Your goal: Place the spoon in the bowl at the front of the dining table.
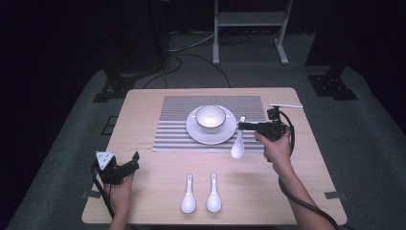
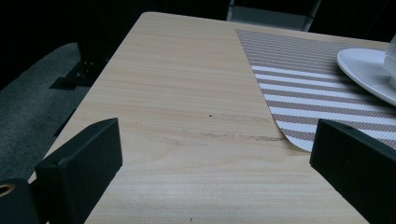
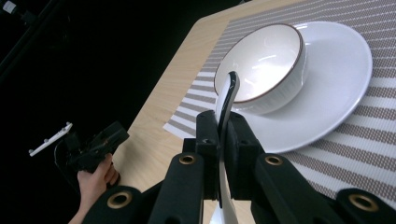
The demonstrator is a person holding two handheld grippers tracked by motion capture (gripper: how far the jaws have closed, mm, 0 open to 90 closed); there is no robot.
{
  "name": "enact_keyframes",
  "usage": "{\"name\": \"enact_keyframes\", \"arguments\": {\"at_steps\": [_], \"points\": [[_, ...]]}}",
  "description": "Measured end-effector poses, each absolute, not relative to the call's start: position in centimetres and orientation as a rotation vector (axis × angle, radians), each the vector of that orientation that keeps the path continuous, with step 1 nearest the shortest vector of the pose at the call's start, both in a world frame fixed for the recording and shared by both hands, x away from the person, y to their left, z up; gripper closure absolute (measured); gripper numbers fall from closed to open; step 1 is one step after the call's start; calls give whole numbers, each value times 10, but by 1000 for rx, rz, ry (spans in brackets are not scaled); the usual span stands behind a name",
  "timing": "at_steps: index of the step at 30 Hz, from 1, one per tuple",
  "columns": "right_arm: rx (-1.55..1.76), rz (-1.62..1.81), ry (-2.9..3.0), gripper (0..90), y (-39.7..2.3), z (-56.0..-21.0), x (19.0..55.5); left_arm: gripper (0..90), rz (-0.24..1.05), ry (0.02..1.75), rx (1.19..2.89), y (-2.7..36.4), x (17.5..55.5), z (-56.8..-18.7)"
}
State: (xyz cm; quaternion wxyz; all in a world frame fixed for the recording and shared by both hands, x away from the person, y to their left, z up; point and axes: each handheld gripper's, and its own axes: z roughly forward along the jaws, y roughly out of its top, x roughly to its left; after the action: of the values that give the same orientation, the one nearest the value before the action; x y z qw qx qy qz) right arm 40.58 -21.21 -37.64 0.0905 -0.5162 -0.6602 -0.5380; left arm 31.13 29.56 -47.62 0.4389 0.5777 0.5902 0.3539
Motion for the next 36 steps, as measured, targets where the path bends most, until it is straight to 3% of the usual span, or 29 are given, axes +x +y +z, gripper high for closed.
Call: {"name": "enact_keyframes", "arguments": {"at_steps": [22, 36], "points": [[-1629, -1677, -1897, 850, -180, -354, 454, 11, 873, 1464, 1436, 296, 312, -476], [-1748, -1691, -1775, 850, -177, -358, 481, 11, 870, 1462, 1435, 296, 312, -476]]}}
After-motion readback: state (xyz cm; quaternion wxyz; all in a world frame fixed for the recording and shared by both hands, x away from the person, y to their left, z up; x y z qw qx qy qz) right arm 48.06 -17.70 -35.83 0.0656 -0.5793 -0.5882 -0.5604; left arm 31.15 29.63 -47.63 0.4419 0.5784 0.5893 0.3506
